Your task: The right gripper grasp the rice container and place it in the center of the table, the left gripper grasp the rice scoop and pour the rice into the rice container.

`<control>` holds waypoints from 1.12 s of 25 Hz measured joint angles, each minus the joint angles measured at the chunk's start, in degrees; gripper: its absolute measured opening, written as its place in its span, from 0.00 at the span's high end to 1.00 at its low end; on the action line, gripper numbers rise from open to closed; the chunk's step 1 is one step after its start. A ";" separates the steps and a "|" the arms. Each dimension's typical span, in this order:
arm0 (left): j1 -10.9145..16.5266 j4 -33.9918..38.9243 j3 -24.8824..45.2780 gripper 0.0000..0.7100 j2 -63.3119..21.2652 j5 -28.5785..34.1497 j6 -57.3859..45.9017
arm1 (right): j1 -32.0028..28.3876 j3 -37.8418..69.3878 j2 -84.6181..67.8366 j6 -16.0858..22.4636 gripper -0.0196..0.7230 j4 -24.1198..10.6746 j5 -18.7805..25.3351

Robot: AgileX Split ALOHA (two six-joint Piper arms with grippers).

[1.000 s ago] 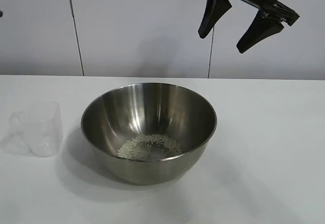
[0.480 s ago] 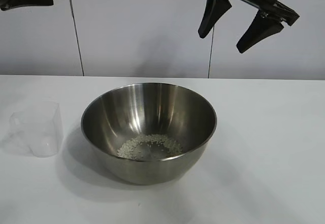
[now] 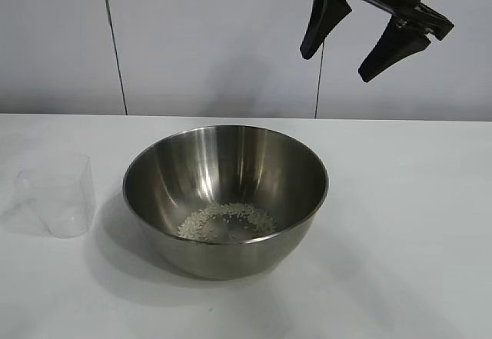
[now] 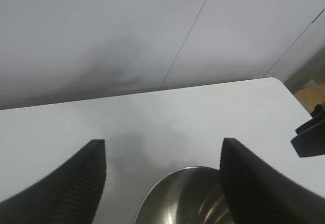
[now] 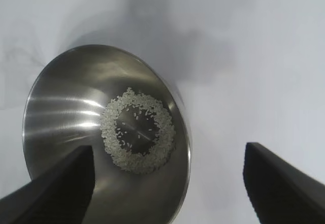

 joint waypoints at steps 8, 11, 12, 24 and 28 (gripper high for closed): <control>0.00 0.46 0.00 0.33 4.61 -3.59 2.87 | 0.00 0.00 0.00 0.00 0.22 0.57 0.22; 0.00 0.51 0.00 0.33 4.61 -3.90 1.44 | 0.00 0.00 0.00 0.00 0.22 0.74 0.22; 0.00 0.51 0.00 0.33 4.61 -3.83 0.37 | 0.00 0.00 0.00 0.00 0.22 0.74 0.16; 0.24 -61.14 0.00 0.33 4.61 16.19 -32.06 | 0.00 0.00 0.00 0.00 0.22 1.70 0.16; 0.67 -66.73 0.00 0.33 4.66 18.22 -18.92 | 0.00 0.00 0.00 0.00 0.22 1.77 0.16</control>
